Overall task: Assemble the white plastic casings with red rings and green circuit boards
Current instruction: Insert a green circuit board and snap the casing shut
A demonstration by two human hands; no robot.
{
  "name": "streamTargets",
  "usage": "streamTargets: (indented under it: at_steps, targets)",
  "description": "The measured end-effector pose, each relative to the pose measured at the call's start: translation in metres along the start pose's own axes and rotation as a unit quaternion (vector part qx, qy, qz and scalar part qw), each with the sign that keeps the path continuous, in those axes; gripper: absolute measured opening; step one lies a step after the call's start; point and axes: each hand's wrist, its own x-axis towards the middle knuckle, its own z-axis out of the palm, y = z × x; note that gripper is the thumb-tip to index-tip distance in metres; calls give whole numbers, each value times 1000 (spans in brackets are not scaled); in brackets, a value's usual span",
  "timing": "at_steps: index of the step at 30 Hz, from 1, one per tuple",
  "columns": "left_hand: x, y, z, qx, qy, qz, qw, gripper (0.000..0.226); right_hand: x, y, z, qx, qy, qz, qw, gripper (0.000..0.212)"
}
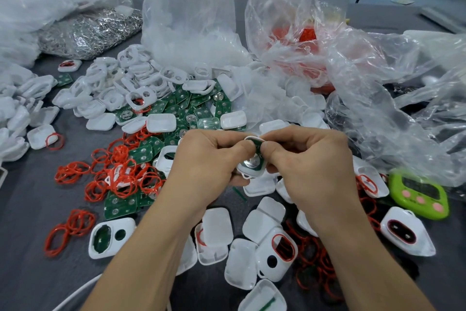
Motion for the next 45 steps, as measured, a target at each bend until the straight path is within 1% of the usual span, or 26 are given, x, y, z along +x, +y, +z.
streamTargets:
  at_steps: [2,3,4,6,7,8,11,15,21,25,29,32,34,37,39,42,45]
  targets:
    - [0,0,-2,-2,-18,-8,1000,22,1,1,0,-3,-4,7,1000,21]
    - [0,1,-3,-2,-41,-12,999,23,2,1,-1,-4,-4,8,1000,22]
    - [0,1,-5,3,-75,-13,997,33,3,1,-2,-4,-5,11,1000,20]
    - [-1,1,-8,38,-141,2,989,62,5,1,-6,1,-5,21,1000,18]
    - [-1,1,-8,58,-155,10,986,72,6,2,-7,4,-7,27,1000,18]
    - [0,0,-8,67,-156,15,985,77,6,2,-9,7,-9,32,999,19]
    - [0,0,-5,41,-134,18,990,74,8,2,-10,16,-17,47,999,15]
    - [2,-2,-4,8,-127,14,992,70,9,4,-8,16,-10,58,998,14]
    - [2,-3,-4,3,-123,16,992,68,8,4,-8,27,4,63,998,8]
    - [2,-2,-4,-8,-117,18,993,65,12,2,-14,44,37,74,996,15]
    - [1,-2,-4,-23,-100,15,995,63,16,4,-22,21,65,67,995,18]
    - [1,-2,-5,-32,-95,16,995,63,17,5,-25,3,66,54,996,23]
    - [1,-2,-5,-31,-94,17,995,63,18,5,-27,-30,76,37,996,26]
    - [2,-3,-6,-45,-84,12,995,64,20,6,-35,-157,89,-5,984,28]
    - [2,-4,-9,-50,-68,14,996,63,20,5,-40,-244,55,-13,968,28]
    - [4,-5,-13,-59,-48,11,997,60,16,5,-34,-286,-28,-9,958,24]
    - [6,-6,-15,-59,-34,3,998,58,13,7,-22,-353,-76,-45,931,34]
